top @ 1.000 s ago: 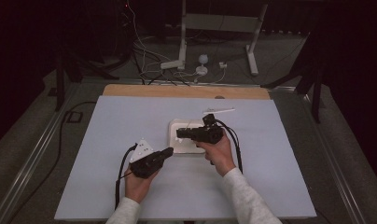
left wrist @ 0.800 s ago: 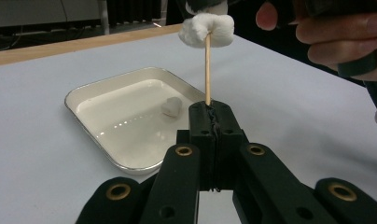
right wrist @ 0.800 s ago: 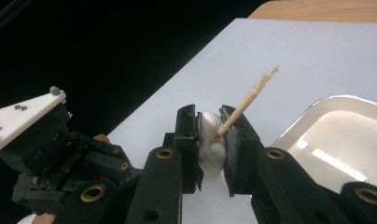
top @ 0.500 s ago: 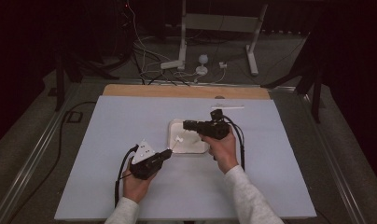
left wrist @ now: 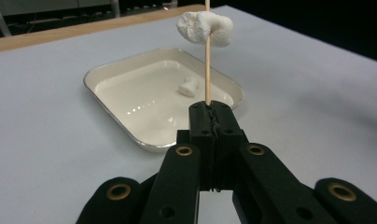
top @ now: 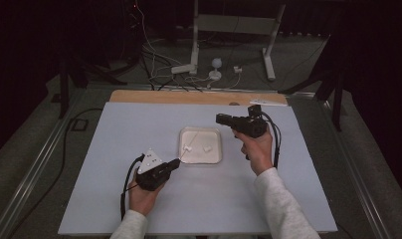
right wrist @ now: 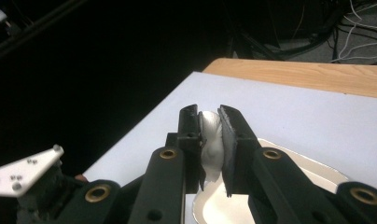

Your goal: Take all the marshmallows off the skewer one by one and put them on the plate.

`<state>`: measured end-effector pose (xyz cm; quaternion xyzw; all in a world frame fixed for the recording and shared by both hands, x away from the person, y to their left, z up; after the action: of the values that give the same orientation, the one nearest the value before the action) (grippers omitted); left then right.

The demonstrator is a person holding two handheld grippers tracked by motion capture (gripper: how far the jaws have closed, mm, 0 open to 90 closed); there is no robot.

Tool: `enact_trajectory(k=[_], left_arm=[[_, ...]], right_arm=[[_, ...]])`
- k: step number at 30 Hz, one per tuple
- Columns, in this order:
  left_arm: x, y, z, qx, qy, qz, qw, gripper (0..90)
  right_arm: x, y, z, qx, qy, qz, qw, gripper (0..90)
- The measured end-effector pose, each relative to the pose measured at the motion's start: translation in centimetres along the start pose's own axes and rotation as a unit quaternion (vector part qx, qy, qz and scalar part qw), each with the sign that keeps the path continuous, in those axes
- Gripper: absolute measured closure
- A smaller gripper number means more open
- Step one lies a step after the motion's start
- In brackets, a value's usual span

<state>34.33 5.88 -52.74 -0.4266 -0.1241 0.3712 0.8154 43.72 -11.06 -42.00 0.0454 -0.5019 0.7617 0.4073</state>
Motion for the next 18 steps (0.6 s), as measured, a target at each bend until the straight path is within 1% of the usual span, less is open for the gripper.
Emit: enact_trajectory(k=[2, 4, 5, 9, 11, 12, 13, 18], left_arm=[[-0.1, 0.0, 0.0, -0.001, 0.0, 0.001, 1.0, 90.0], [-0.1, -0.1, 0.1, -0.004, 0.001, 0.005, 1.0, 90.0], [0.0, -0.1, 0.1, -0.005, 0.002, 0.007, 1.0, 90.0], [0.2, -0.2, 0.2, -0.009, 0.005, 0.014, 0.9998, 90.0], [0.2, -0.2, 0.2, -0.011, 0.006, 0.015, 0.9998, 90.0], [0.2, -0.3, 0.2, -0.011, 0.007, 0.016, 0.9998, 90.0], [0.2, -0.3, 0.1, -0.011, 0.007, 0.017, 0.9998, 90.0], [0.2, -0.3, 0.0, -0.012, 0.009, 0.022, 0.9996, 90.0]], right_arm=[[-0.2, 0.4, -0.3, 0.009, 0.006, 0.004, 0.9999, 79.7], [-0.4, 1.1, -1.2, 0.024, 0.011, 0.007, 0.9996, 79.0], [-0.4, 1.1, -1.2, 0.024, 0.011, 0.007, 0.9996, 79.0], [-0.7, 1.9, -2.3, 0.037, 0.022, 0.012, 0.999, 78.0], [-1.0, 2.4, -2.9, 0.046, 0.031, 0.013, 0.9983, 77.5], [-1.2, 2.9, -3.6, 0.057, 0.04, 0.015, 0.9975, 77.0], [-1.2, 2.9, -3.6, 0.057, 0.04, 0.015, 0.9975, 77.0], [-1.9, 4.6, -5.2, 0.083, 0.061, 0.016, 0.9946, 76.1]])
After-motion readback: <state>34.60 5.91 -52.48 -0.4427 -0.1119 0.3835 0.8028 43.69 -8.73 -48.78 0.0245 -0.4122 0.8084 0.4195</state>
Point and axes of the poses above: each handheld gripper's, and its own axes: z roughly backward along the jaws, y roughly out of its underside, x roughly to its left, the point moved 10 cm from there along -z, roughly forward along the jaws, and after that the axes turned 12 degrees about x, right-handed, at the moved point
